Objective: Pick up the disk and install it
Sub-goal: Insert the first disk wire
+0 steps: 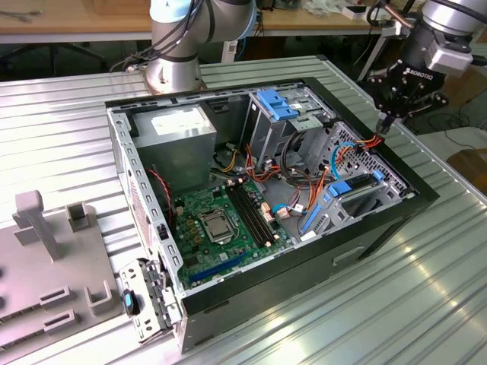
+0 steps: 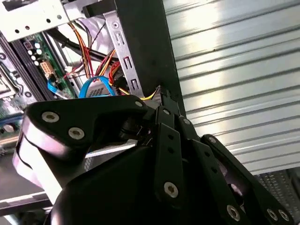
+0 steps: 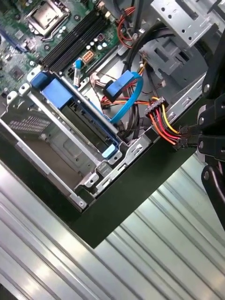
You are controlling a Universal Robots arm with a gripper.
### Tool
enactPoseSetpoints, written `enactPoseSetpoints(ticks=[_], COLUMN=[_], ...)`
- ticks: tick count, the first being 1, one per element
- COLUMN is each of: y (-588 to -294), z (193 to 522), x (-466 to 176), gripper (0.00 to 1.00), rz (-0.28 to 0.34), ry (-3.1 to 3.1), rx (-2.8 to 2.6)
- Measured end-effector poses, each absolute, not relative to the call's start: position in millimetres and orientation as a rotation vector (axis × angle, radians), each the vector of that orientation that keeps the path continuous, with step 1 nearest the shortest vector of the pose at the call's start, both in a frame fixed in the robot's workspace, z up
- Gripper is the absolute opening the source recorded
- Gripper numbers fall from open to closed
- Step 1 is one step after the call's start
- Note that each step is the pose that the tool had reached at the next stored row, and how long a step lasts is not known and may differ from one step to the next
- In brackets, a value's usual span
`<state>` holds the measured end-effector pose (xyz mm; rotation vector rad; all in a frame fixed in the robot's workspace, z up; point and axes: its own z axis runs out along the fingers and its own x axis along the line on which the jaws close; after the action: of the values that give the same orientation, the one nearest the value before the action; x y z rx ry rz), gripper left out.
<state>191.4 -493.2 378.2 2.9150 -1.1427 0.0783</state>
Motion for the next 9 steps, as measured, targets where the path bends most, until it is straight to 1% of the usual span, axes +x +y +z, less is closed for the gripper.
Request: enactPoseSetpoints(ticks=[9], y=[-493.1], z=[374.2], x=[190.9], gripper=[0.11], rz=[0.083], ry=[-0.808], rx=[3.022])
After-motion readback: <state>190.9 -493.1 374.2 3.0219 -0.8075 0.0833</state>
